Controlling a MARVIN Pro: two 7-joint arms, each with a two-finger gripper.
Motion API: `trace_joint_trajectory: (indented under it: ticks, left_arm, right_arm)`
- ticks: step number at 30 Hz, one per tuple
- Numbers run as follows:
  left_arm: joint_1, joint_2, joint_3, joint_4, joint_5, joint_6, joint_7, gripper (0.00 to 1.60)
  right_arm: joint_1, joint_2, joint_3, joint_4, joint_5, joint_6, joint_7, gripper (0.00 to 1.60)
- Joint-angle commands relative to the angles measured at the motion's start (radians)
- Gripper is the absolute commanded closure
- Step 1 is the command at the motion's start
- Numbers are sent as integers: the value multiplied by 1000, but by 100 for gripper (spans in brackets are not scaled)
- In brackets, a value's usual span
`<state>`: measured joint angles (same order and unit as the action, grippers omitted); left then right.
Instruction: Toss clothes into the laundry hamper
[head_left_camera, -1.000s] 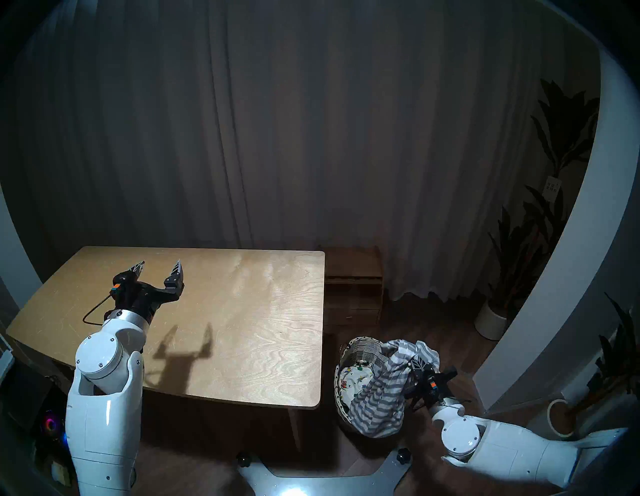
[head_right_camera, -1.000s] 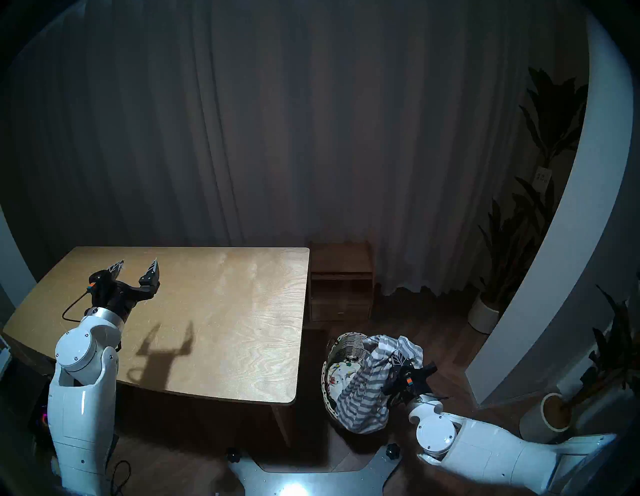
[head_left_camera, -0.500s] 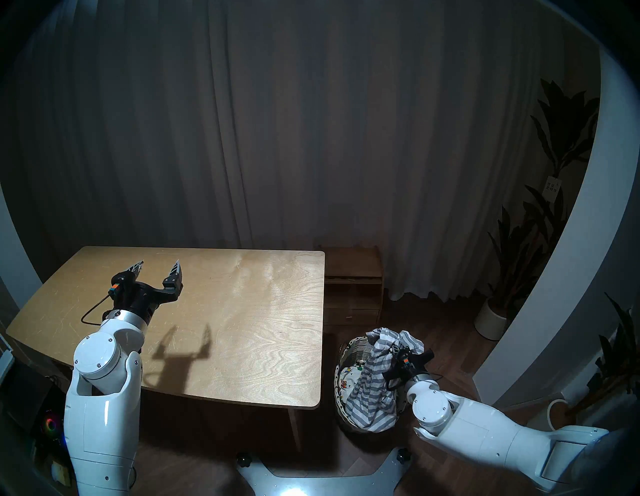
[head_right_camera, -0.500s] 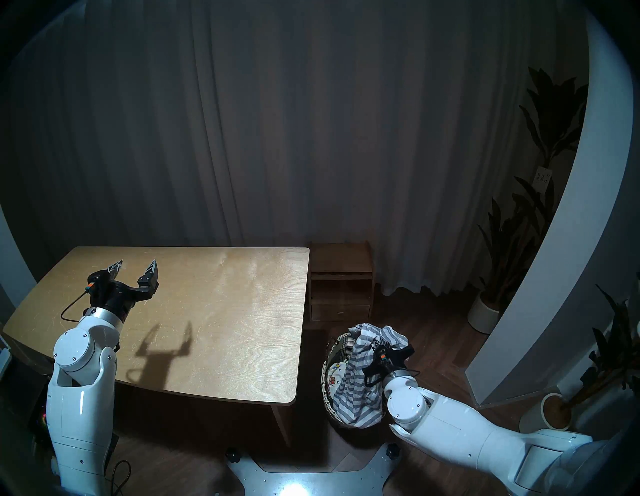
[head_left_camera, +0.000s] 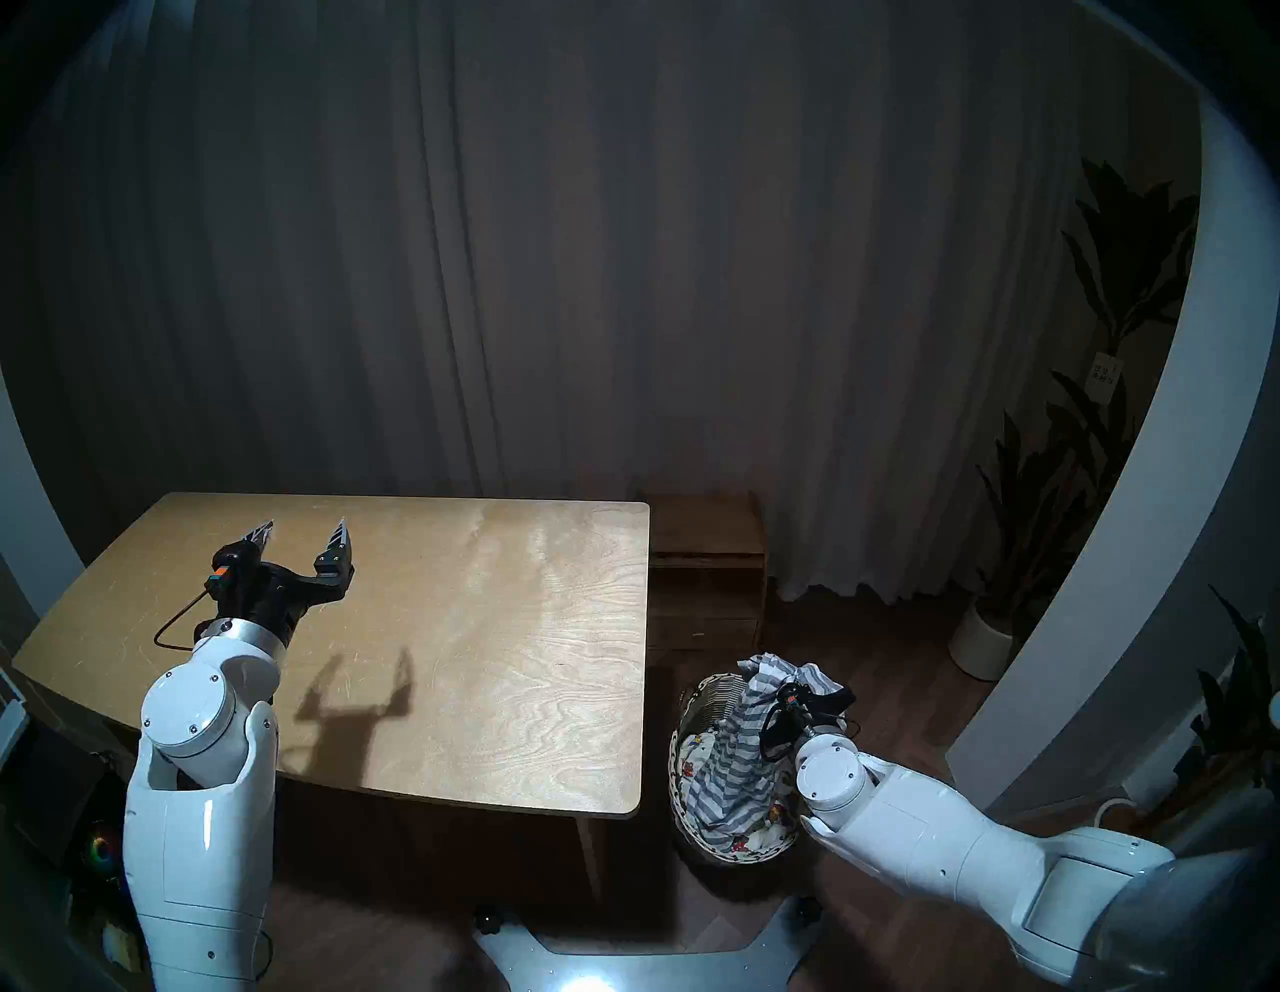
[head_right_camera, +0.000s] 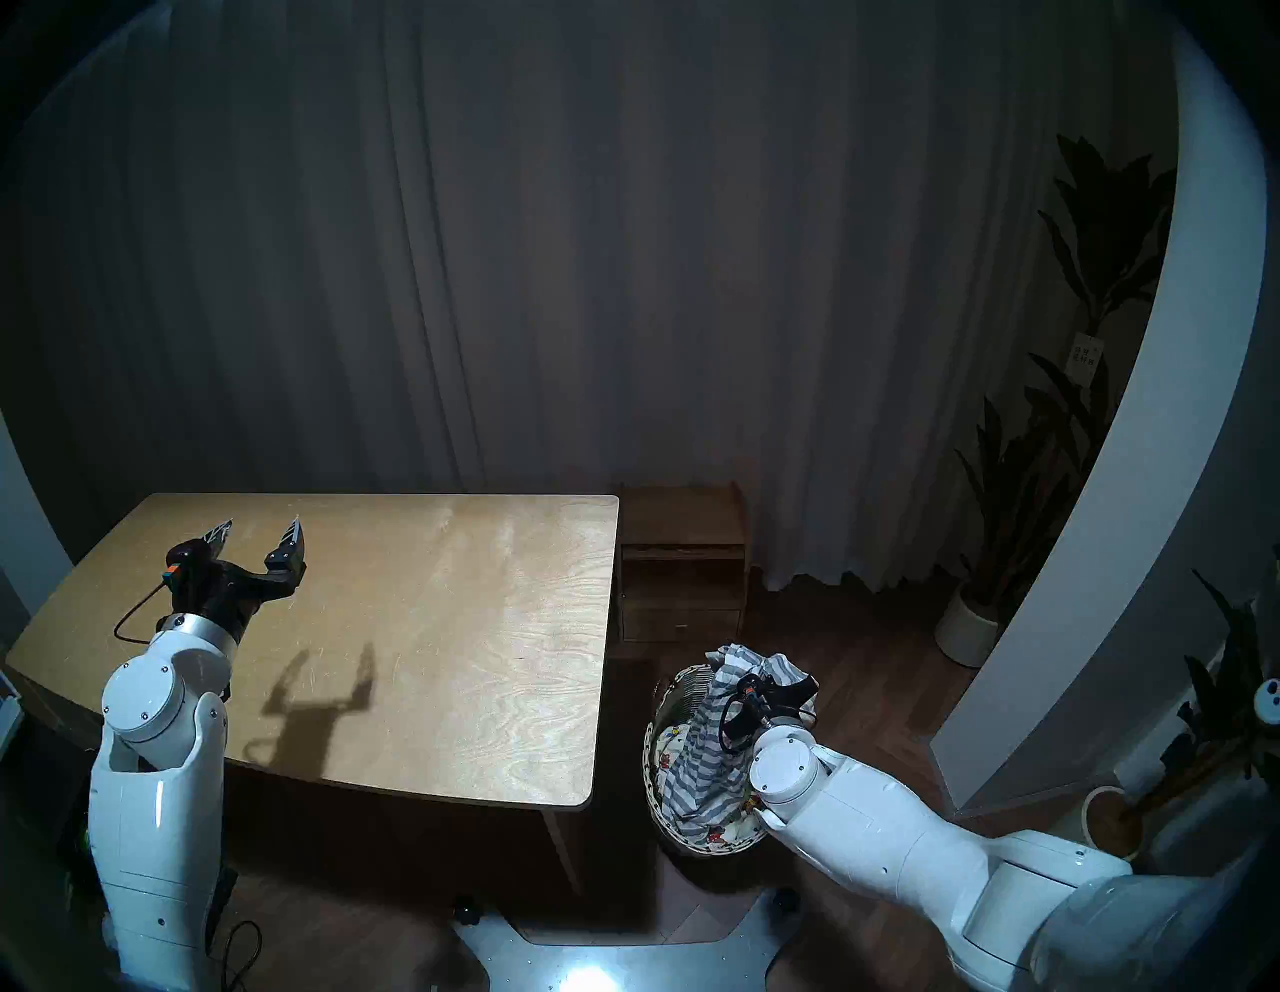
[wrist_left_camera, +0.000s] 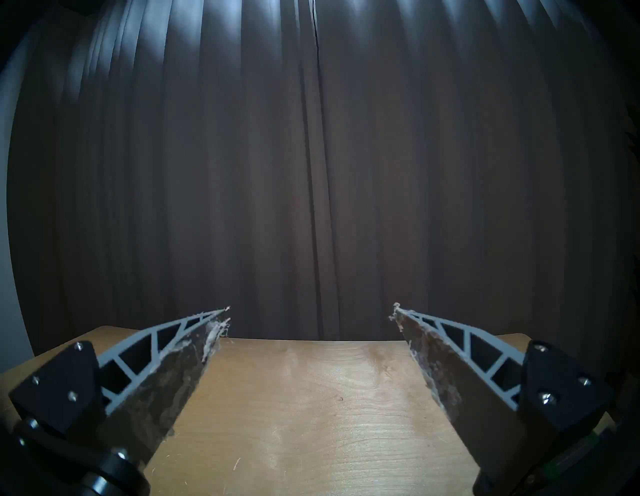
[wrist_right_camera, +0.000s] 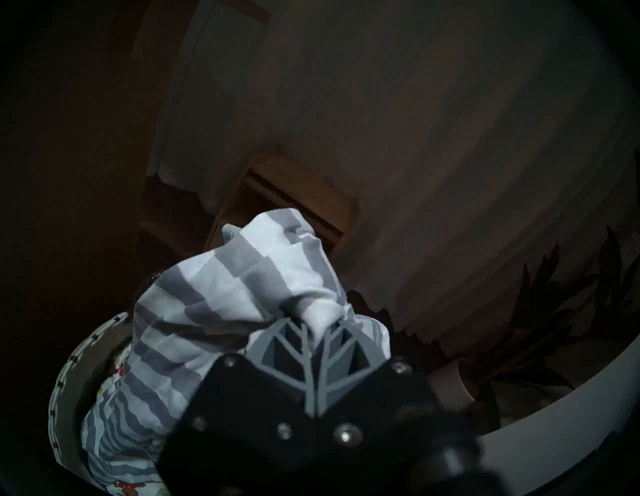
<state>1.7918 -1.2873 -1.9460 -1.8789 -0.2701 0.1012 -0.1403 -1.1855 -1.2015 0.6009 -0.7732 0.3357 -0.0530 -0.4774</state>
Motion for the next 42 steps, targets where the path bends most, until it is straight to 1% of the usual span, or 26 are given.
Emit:
trace_joint_trajectory:
  ticks: [1, 2, 3, 4, 8, 9, 10, 11, 14, 20, 21, 23, 24, 25, 26, 27, 30, 32, 33, 34, 35, 36, 37, 40, 41, 42]
  left_arm:
    - [-29, 5, 17, -11, 6, 2, 6, 0]
    - [-30, 5, 19, -10, 8, 2, 8, 0]
    - [-30, 5, 19, -10, 8, 2, 8, 0]
    - [-32, 7, 22, -8, 11, 3, 13, 0]
    - [-34, 8, 24, -6, 14, 4, 19, 0]
    - [-34, 9, 25, -5, 16, 4, 21, 0]
    - [-34, 9, 25, -5, 17, 4, 24, 0]
    - [-33, 10, 24, -5, 19, 4, 27, 0]
    - [-32, 12, 20, -5, 22, 4, 34, 0]
    - [-29, 13, 16, -6, 26, 5, 40, 0]
    - [-27, 12, 15, -7, 28, 6, 43, 0]
    - [-25, 11, 12, -9, 28, 5, 45, 0]
    - [-24, 10, 8, -13, 28, 4, 48, 0]
    - [-22, 9, 7, -16, 28, 3, 49, 0]
    - [-22, 9, 7, -16, 28, 3, 49, 0]
    - [-21, 8, 6, -18, 26, 2, 50, 0]
    - [-25, 4, 21, -20, 27, 0, 47, 0]
    - [-29, 3, 35, -20, 29, -1, 45, 0]
    - [-31, 2, 47, -20, 31, -1, 45, 0]
    - [-32, 1, 53, -19, 31, -1, 45, 0]
    - [-32, 1, 53, -19, 31, -1, 45, 0]
    - [-31, 1, 64, -18, 31, -1, 44, 0]
    - [-31, 1, 64, -18, 31, -1, 44, 0]
    - [-30, 1, 80, -18, 31, -1, 40, 0]
    - [-30, 1, 87, -20, 31, -3, 36, 0]
    - [-29, 0, 92, -21, 32, -3, 34, 0]
  right_arm:
    - [59, -117, -25, 103, -17, 8, 2, 160]
    - [64, -130, -28, 121, -19, 11, 4, 160]
    - [64, -130, -28, 121, -19, 11, 4, 160]
    - [72, -149, -35, 149, -22, 16, 8, 160]
    - [84, -175, -42, 190, -24, 25, 13, 160]
    - [88, -183, -42, 205, -24, 28, 12, 137]
    - [94, -191, -43, 221, -24, 29, 15, 26]
    - [101, -199, -37, 242, -18, 29, 16, 0]
    - [122, -208, -29, 285, -13, 26, 23, 0]
    - [142, -216, -12, 340, -6, 7, 26, 0]
    - [149, -220, 0, 365, 2, -9, 26, 0]
    - [156, -219, 21, 380, 20, -32, 26, 0]
    - [168, -214, 54, 384, 48, -66, 19, 0]
    - [176, -208, 75, 376, 65, -91, 9, 0]
    - [176, -208, 75, 376, 65, -91, 9, 0]
    - [184, -202, 90, 367, 76, -108, 1, 0]
    - [226, -179, 136, 313, 103, -155, -38, 0]
    - [245, -156, 163, 274, 105, -185, -63, 0]
    - [276, -137, 190, 251, 114, -233, -85, 0]
    - [263, -127, 210, 233, 110, -228, -96, 0]
    - [263, -127, 210, 233, 110, -228, -96, 0]
    - [287, -107, 232, 201, 113, -265, -116, 0]
    - [287, -107, 232, 201, 113, -265, -116, 0]
    - [315, -89, 264, 158, 112, -310, -139, 0]
    - [347, -82, 268, 137, 113, -342, -148, 0]
    - [333, -80, 280, 131, 109, -340, -155, 0]
